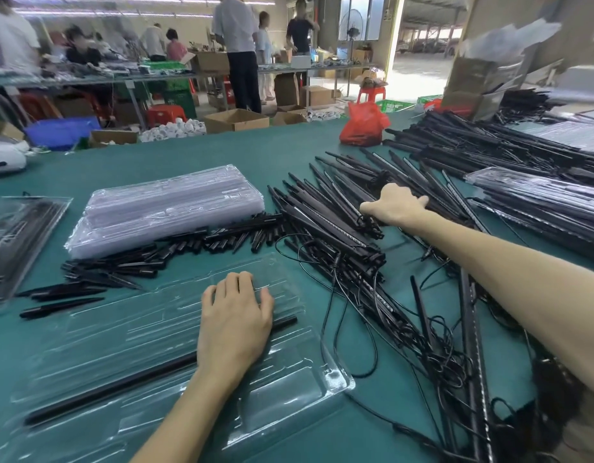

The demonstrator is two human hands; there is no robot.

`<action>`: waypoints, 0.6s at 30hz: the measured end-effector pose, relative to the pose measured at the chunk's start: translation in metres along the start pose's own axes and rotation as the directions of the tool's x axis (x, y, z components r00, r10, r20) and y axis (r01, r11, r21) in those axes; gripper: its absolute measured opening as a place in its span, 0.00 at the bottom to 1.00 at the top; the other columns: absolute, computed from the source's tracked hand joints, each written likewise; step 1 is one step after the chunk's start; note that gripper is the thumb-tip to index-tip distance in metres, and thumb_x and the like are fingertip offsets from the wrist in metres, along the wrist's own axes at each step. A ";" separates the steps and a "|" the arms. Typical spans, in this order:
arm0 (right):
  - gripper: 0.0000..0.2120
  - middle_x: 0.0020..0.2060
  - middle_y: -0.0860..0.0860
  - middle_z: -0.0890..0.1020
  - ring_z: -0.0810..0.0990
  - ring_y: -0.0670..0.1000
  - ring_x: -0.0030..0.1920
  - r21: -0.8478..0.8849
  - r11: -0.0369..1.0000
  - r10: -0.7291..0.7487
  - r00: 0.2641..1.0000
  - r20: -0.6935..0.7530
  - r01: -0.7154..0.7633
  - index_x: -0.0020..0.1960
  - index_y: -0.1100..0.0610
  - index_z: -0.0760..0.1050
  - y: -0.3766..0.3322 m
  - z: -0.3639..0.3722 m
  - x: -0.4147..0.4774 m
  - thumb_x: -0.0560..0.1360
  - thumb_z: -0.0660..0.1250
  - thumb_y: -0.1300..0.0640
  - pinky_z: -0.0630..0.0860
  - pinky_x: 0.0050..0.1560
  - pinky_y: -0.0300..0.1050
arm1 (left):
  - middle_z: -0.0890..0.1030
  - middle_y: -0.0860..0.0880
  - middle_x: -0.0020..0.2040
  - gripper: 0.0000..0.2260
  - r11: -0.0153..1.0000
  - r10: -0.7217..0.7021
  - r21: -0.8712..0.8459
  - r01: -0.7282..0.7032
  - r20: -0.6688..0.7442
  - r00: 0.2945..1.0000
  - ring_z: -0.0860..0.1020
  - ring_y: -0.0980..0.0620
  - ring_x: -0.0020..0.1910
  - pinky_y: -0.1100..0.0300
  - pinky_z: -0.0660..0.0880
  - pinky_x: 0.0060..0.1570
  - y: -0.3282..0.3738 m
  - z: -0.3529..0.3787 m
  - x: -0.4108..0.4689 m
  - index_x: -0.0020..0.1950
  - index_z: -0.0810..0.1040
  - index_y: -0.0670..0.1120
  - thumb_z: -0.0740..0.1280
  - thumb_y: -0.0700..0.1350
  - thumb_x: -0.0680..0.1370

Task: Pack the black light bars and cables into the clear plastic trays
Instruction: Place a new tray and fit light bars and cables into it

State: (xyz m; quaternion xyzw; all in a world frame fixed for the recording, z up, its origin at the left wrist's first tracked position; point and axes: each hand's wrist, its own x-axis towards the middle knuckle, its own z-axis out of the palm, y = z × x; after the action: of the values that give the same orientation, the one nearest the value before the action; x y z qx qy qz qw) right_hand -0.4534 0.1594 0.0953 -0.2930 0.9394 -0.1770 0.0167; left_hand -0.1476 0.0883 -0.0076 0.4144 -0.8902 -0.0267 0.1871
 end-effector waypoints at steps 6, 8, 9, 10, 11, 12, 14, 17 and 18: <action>0.13 0.31 0.53 0.75 0.72 0.55 0.33 -0.135 0.963 -0.259 0.937 -0.237 0.232 0.38 0.57 0.66 -0.011 -0.023 -0.017 0.78 0.57 0.52 0.63 0.60 0.58 | 0.75 0.52 0.52 0.12 1.000 -0.001 -0.028 0.000 -0.023 1.000 0.73 0.50 0.54 0.52 0.64 0.66 -0.001 0.000 0.000 0.57 0.70 0.50 0.53 0.54 0.83; 0.14 0.34 0.55 0.75 0.74 0.58 0.35 0.024 0.973 -0.223 0.958 -0.181 0.231 0.39 0.58 0.67 -0.022 -0.032 -0.026 0.80 0.57 0.51 0.70 0.48 0.53 | 0.75 0.52 0.52 0.12 0.999 0.000 -0.044 -0.001 -0.028 1.000 0.73 0.50 0.54 0.51 0.64 0.66 0.000 0.001 0.000 0.57 0.70 0.50 0.53 0.55 0.83; 0.16 0.36 0.56 0.76 0.75 0.58 0.36 0.103 0.968 -0.211 0.965 -0.155 0.229 0.39 0.59 0.69 -0.028 -0.035 -0.031 0.81 0.57 0.50 0.71 0.43 0.51 | 0.75 0.53 0.52 0.12 0.999 0.002 -0.053 -0.003 -0.027 1.000 0.73 0.50 0.55 0.51 0.64 0.66 0.000 0.001 0.000 0.57 0.70 0.50 0.53 0.55 0.83; 0.17 0.37 0.57 0.78 0.76 0.58 0.36 0.163 0.957 -0.218 0.966 -0.141 0.240 0.39 0.60 0.72 -0.035 -0.039 -0.037 0.81 0.58 0.50 0.73 0.41 0.51 | 0.75 0.53 0.52 0.12 0.998 0.004 -0.063 -0.005 -0.028 1.000 0.73 0.50 0.55 0.51 0.64 0.67 -0.001 0.001 0.000 0.57 0.70 0.50 0.53 0.55 0.83; 0.19 0.37 0.57 0.79 0.76 0.57 0.35 0.215 0.942 -0.235 0.963 -0.131 0.259 0.42 0.63 0.76 -0.042 -0.043 -0.044 0.82 0.58 0.51 0.74 0.41 0.50 | 0.74 0.53 0.52 0.12 0.997 0.006 -0.074 -0.008 -0.030 1.000 0.72 0.51 0.54 0.51 0.64 0.67 -0.001 0.001 0.000 0.57 0.70 0.50 0.52 0.55 0.83; 0.20 0.36 0.57 0.80 0.76 0.56 0.34 0.264 0.922 -0.260 0.958 -0.122 0.284 0.45 0.66 0.79 -0.049 -0.046 -0.052 0.82 0.58 0.51 0.74 0.40 0.49 | 0.74 0.53 0.52 0.12 0.997 0.008 -0.081 -0.010 -0.032 0.999 0.72 0.51 0.54 0.51 0.64 0.67 -0.002 0.001 0.001 0.56 0.70 0.50 0.52 0.56 0.83; 0.22 0.32 0.54 0.78 0.73 0.53 0.30 0.335 0.882 -0.313 0.943 -0.112 0.332 0.50 0.69 0.80 -0.062 -0.052 -0.068 0.83 0.58 0.51 0.71 0.37 0.47 | 0.74 0.53 0.52 0.13 0.996 0.009 -0.087 -0.012 -0.035 0.999 0.72 0.51 0.54 0.51 0.64 0.67 -0.002 0.001 0.001 0.56 0.70 0.50 0.51 0.56 0.83; 0.21 0.28 0.49 0.76 0.68 0.47 0.23 0.418 0.816 -0.391 0.914 -0.111 0.400 0.50 0.69 0.80 -0.080 -0.066 -0.091 0.84 0.59 0.52 0.66 0.28 0.41 | 0.75 0.53 0.53 0.13 0.995 0.007 -0.101 -0.011 -0.033 0.999 0.72 0.51 0.54 0.51 0.65 0.68 -0.002 0.000 0.000 0.56 0.70 0.50 0.51 0.56 0.83; 0.21 0.29 0.48 0.77 0.68 0.44 0.21 0.438 0.792 -0.418 0.901 -0.121 0.426 0.49 0.68 0.80 -0.085 -0.072 -0.099 0.84 0.59 0.52 0.66 0.27 0.38 | 0.76 0.52 0.54 0.14 0.994 0.011 -0.108 -0.014 -0.034 0.999 0.73 0.51 0.55 0.51 0.65 0.68 -0.002 0.000 0.000 0.57 0.70 0.50 0.51 0.57 0.83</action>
State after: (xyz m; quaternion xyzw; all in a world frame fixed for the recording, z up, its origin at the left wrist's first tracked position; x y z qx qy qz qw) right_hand -0.3350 0.1731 0.1846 -0.4812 0.7827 -0.3931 0.0365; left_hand -0.1458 0.0867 -0.0078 0.3984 -0.8868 -0.0667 0.2245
